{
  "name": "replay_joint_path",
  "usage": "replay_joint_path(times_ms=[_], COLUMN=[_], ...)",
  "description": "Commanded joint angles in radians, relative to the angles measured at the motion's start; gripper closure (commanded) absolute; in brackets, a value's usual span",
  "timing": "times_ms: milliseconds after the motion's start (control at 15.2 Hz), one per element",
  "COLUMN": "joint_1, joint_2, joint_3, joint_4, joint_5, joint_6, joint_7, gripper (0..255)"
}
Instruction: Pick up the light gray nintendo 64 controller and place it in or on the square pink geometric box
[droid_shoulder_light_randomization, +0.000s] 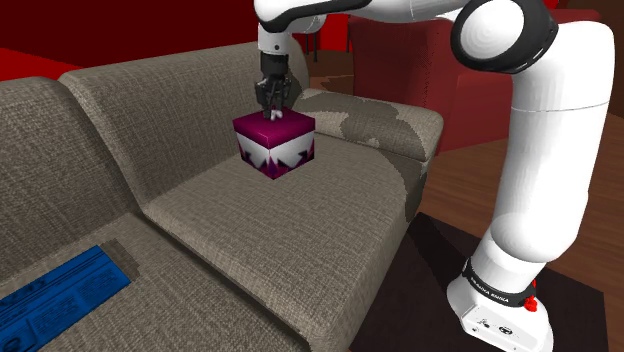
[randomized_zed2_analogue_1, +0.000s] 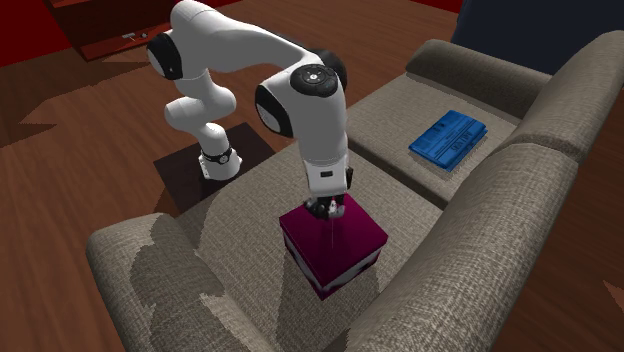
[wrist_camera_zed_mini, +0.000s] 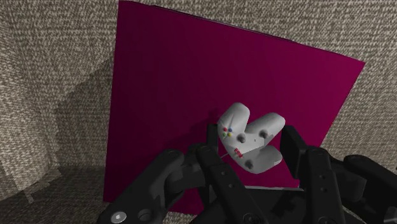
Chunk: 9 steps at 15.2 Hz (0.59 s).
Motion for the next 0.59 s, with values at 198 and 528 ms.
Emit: replay_joint_path(times_ms=[198, 528], joint_1=[-0.002, -0.002], joint_2=[-0.005, -0.005], joint_3=[-0.001, -0.001], joint_4=[-0.044, -0.044], joint_5=[0.002, 0.002], joint_6=[0.039, 0.039], joint_7=[-0.004, -0.004], gripper=[255, 255])
